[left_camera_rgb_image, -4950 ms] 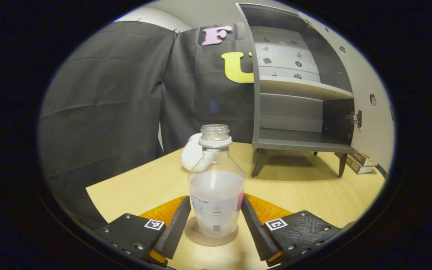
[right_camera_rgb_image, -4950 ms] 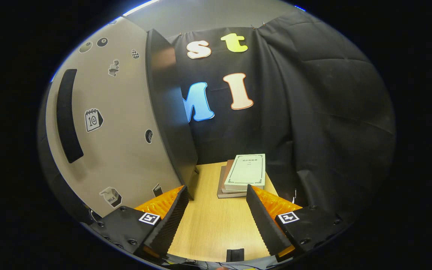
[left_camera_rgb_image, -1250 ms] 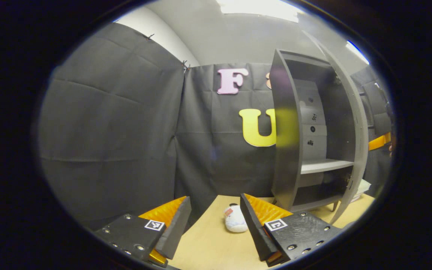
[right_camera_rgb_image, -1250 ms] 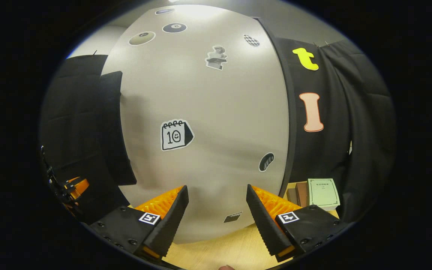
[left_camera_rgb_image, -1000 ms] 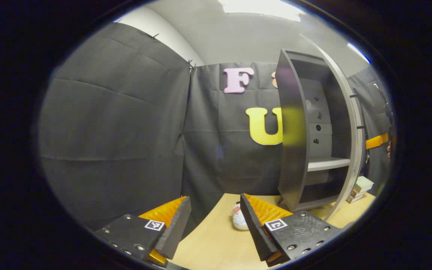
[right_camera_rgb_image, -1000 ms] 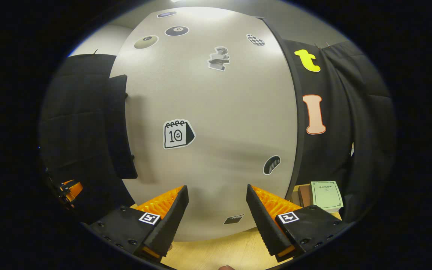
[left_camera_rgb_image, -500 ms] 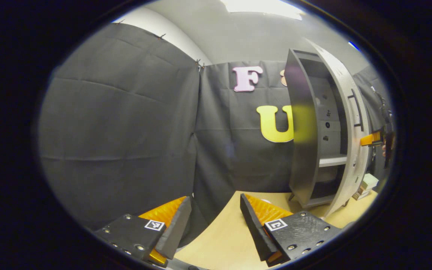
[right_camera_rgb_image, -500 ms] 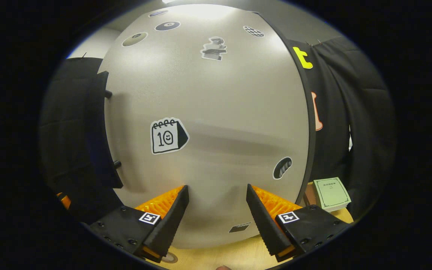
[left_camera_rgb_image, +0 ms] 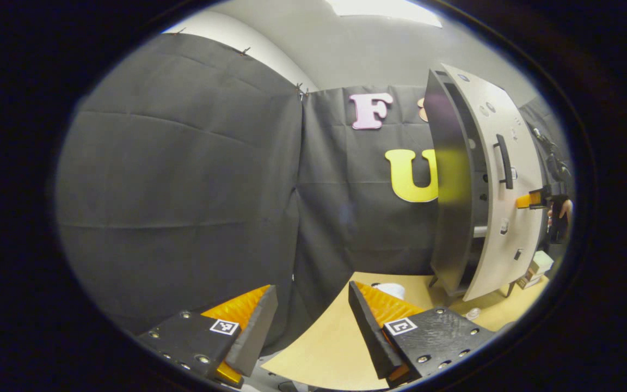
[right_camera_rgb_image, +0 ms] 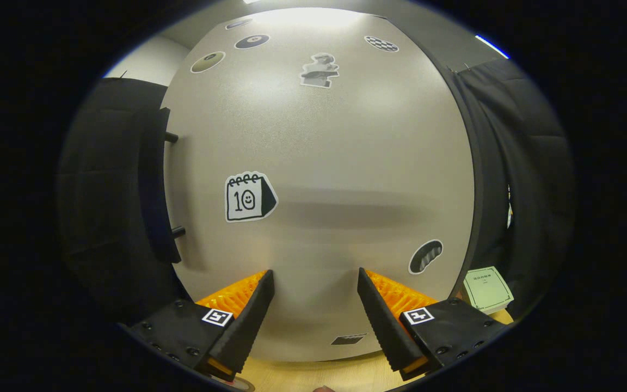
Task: Open the cabinet door with the right hand, grasp the bottle in the cabinet with the left hand and place it on the coaster, then close the cabinet door with the right hand.
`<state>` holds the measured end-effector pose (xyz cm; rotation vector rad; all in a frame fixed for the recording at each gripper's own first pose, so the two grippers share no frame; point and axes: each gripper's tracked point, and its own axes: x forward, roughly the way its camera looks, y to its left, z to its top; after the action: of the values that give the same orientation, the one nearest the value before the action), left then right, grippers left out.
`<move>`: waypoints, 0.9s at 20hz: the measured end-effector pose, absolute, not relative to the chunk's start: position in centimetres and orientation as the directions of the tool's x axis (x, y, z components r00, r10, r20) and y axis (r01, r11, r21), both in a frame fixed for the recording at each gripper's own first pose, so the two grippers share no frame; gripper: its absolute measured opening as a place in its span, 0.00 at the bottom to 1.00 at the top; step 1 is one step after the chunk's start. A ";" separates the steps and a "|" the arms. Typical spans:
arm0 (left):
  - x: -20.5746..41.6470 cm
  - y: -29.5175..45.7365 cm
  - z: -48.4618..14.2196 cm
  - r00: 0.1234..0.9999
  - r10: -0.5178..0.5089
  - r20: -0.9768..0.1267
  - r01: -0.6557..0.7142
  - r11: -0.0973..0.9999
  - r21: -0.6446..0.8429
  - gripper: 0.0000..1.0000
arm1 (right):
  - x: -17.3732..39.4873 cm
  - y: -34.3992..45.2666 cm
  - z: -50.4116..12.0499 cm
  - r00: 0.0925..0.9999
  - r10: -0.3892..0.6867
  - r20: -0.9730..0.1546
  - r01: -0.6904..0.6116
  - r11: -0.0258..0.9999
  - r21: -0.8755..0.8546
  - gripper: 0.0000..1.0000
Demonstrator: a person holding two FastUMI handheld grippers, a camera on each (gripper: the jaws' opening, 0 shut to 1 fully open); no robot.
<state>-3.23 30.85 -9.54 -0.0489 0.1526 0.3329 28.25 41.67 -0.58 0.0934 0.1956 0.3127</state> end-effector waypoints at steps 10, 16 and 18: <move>-1.0 25.3 -4.8 0.953 0.283 -0.109 -0.287 0.958 -0.016 0.81 | 24.6 37.6 3.0 0.926 0.368 -0.081 -0.357 0.926 0.126 0.98; 1.8 17.8 -1.6 0.982 0.175 -0.068 -0.178 0.983 -0.035 0.80 | 22.1 28.2 5.1 0.948 0.314 -0.048 -0.308 0.946 0.106 0.98; 2.8 15.3 -0.7 0.989 0.139 -0.056 -0.141 0.989 -0.035 0.80 | 21.5 25.0 5.3 0.956 0.290 -0.043 -0.284 0.953 0.107 0.98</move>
<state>2.84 15.30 -0.67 -0.0389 0.0535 0.1409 21.55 25.02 5.32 0.1007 0.0582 0.2918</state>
